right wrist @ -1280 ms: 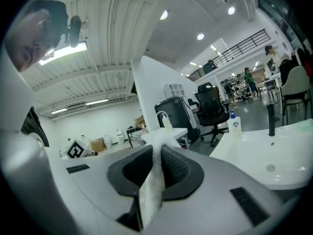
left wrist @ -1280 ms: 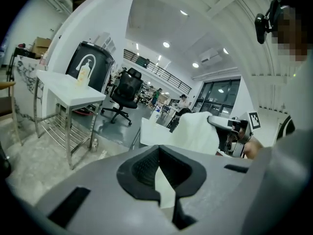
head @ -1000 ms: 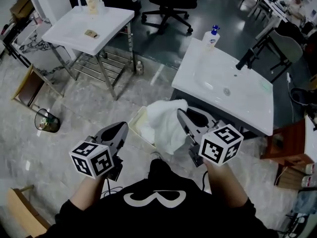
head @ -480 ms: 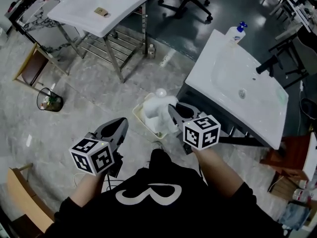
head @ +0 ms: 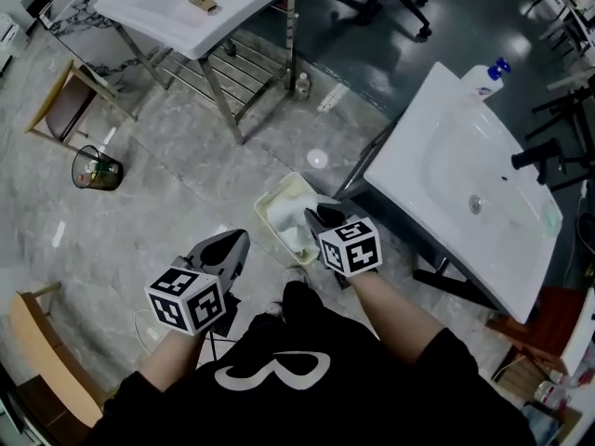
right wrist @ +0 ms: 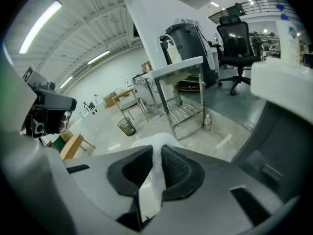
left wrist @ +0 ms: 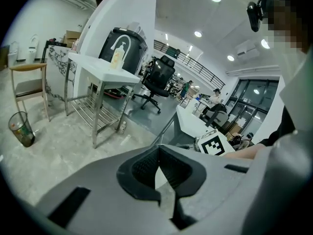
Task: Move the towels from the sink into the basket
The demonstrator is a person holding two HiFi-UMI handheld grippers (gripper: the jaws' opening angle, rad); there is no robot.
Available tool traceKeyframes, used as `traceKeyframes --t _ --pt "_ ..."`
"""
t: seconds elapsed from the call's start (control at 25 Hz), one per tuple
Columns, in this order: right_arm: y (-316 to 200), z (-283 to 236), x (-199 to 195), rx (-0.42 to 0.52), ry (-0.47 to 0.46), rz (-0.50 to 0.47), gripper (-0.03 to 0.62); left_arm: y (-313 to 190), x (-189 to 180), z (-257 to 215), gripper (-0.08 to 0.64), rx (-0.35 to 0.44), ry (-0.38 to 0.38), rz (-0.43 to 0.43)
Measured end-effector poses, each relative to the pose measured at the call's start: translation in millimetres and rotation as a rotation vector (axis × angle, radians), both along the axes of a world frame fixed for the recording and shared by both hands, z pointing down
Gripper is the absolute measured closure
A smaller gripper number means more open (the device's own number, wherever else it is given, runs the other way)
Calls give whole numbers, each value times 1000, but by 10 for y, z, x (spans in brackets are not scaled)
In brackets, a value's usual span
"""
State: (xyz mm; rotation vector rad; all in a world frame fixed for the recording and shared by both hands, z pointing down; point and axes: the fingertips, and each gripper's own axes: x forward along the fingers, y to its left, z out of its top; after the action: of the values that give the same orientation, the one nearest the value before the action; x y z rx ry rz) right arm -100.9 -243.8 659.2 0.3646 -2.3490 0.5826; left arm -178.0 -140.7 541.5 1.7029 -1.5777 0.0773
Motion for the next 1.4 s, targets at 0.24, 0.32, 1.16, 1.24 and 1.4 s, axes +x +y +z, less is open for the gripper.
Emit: traceKeyframes --t 0.24,0.32,1.16,1.24,1.4 --pt "-137 707 -98 -62 89 -59 538 -93 -151 419 554 -50 7 -78" --pt "-156 935 -105 -76 121 -73 538 -81 -158 536 554 -68 13 -91" --pt "-116 2375 37 -145 346 -89 429 618 -222 1267 554 -205 87 -196" --pt "-97 2368 118 -140 341 -74 346 696 -170 1326 554 -209 96 -179" --pt "24 2236 206 -143 304 -38 262 833 -142 1301 554 -202 111 -164"
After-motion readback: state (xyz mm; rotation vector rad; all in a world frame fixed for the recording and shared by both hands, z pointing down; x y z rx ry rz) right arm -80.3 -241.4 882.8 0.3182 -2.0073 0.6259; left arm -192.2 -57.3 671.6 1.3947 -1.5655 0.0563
